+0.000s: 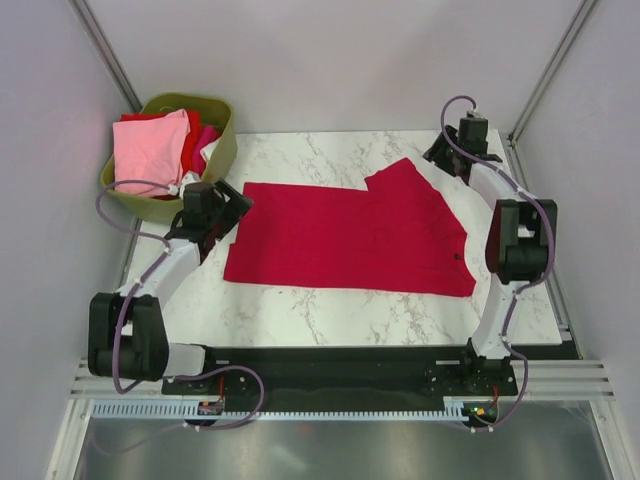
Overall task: Fold and stack the t-shirts
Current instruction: Fold the tshirt
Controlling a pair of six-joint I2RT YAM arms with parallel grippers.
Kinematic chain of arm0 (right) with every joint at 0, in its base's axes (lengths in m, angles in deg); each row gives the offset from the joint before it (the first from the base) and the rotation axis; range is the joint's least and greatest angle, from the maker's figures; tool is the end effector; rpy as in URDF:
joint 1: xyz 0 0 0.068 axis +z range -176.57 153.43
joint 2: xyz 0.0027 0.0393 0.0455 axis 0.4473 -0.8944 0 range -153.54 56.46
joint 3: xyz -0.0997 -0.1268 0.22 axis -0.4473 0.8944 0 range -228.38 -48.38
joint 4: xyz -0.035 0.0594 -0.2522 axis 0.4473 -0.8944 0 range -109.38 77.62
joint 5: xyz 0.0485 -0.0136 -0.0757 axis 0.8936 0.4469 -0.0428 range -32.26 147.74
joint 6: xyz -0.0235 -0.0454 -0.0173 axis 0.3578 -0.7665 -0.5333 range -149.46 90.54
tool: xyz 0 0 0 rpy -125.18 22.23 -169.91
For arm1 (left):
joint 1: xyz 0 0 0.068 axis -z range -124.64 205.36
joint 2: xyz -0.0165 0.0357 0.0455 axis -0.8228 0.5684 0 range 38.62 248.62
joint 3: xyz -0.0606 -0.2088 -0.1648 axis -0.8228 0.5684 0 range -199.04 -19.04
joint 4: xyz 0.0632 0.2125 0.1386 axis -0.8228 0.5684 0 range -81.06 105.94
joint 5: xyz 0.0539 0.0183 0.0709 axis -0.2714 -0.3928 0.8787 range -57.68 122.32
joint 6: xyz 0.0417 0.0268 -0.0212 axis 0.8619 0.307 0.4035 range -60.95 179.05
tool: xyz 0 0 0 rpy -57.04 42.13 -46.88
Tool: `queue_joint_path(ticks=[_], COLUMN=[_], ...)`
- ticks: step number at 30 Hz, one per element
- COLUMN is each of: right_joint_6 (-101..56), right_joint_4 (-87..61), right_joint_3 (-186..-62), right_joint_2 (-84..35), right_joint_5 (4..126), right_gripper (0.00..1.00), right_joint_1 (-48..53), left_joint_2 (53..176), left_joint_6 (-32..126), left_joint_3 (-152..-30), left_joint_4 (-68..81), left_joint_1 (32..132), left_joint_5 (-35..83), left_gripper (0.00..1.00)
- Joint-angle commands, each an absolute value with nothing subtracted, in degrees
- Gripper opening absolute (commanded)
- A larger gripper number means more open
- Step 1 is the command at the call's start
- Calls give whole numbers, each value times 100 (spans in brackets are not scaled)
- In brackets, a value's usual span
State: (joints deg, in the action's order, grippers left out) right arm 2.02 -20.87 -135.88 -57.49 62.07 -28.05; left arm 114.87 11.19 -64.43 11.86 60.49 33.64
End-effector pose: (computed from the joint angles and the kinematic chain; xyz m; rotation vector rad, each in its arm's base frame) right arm 0.4629 -0.0092 0.2366 0.5835 2.1251 0.3779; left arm 0.2883 -0.0252 0.2348 -0.8158 2.0480 -0.5024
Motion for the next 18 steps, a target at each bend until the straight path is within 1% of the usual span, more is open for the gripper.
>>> queue_joint_path(ticks=[1,2,4,5,8,13,18], right_joint_6=[16,-37,-81,-116,-300,-336,-353], right_joint_4=[-2458,-2503,-2722,-2793,-3092,-3154,-3207], right_joint_3=[-14732,-15204,-15664,-16110,-16753,-17221,-17423], right_joint_2=[-6795,-6982,-7343,-7658,-8195,-8828,-9023], right_joint_5=[6249,6213,6099,6081,5889,6063,6090], right_gripper=[61,61,63,64,64,64,63], right_joint_1=[-2710,-2701,-2701,-2527,-2411,-2341,-2279], left_joint_2=[11877,11956,12237,12351,12747,13362,13924], left_joint_6=[1509,1554,1668,1781,1975,2055,2116], left_joint_3=[-7044,-7124,-7282,-7431,-7782,-8284,-8662], left_joint_4=[595,578,525,507,472,454,463], left_joint_1=[6177,6204,6257,6266,6266,6266,6266], left_joint_5=[3319,3363,3486,3522,3601,3584,3513], left_gripper=[88,88,88,88,88,88,86])
